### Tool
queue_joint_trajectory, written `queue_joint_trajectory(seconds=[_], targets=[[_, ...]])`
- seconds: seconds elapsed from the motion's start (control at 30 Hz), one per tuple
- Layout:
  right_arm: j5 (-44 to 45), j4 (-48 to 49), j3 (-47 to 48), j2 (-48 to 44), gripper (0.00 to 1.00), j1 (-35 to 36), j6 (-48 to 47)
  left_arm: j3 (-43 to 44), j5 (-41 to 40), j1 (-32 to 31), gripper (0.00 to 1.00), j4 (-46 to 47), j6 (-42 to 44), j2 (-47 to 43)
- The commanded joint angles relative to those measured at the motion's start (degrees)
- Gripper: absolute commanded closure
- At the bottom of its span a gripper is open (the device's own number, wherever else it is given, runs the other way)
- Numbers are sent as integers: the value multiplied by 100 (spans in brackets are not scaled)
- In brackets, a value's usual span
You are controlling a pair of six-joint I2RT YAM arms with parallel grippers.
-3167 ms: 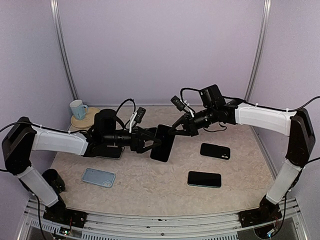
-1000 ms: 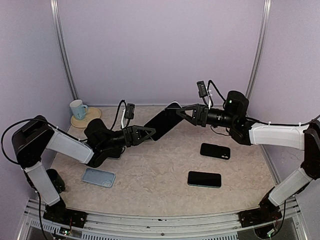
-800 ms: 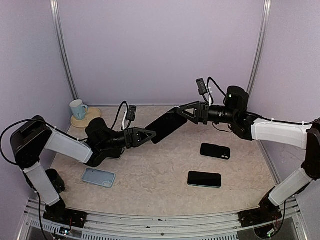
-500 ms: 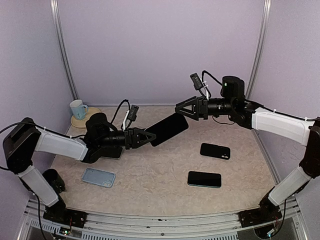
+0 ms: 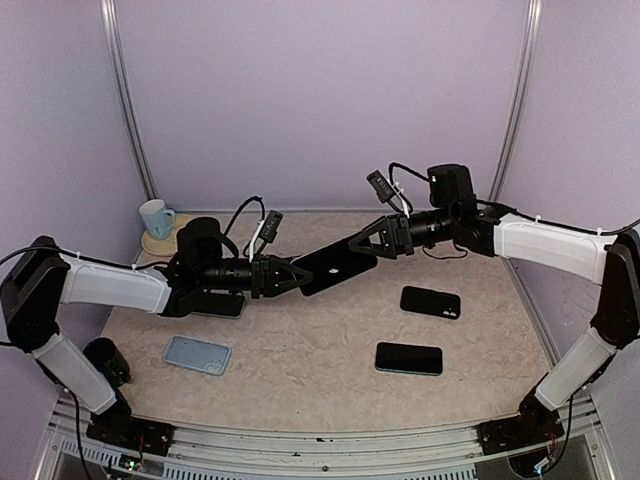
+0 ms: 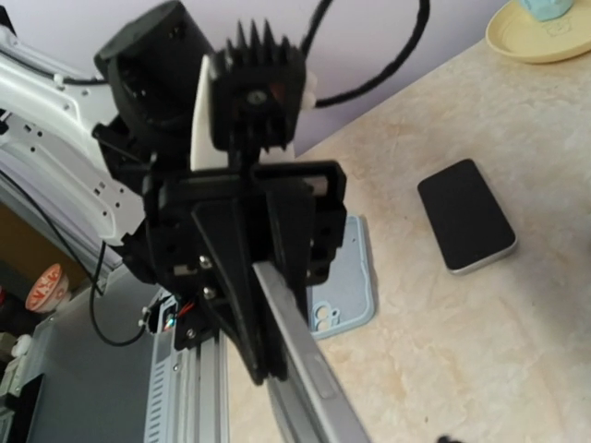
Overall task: Put the phone into the phone case
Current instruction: Pass from the left arm to the right
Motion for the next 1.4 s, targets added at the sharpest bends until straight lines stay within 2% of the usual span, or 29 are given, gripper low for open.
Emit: queue_joint_trajectory(seconds=[0.0,0.23,0.77,1.27,1.37], targets=[[-222,-177,58,188,38,17,-142,273,111,44,100,-7,279,-205],[-354,-192,19,359,42,125,-247,335,223,44,100,-6,243,-74],[-621,-368,-62,495,59,241,-643,458,325,44,100,-40,187,224],[-834,-520,-64,555,99,267,-938,488,331,94,100,-195,273,279],[-856,-520,-56,573,100,267,-951,493,322,118,100,-188,265,279]])
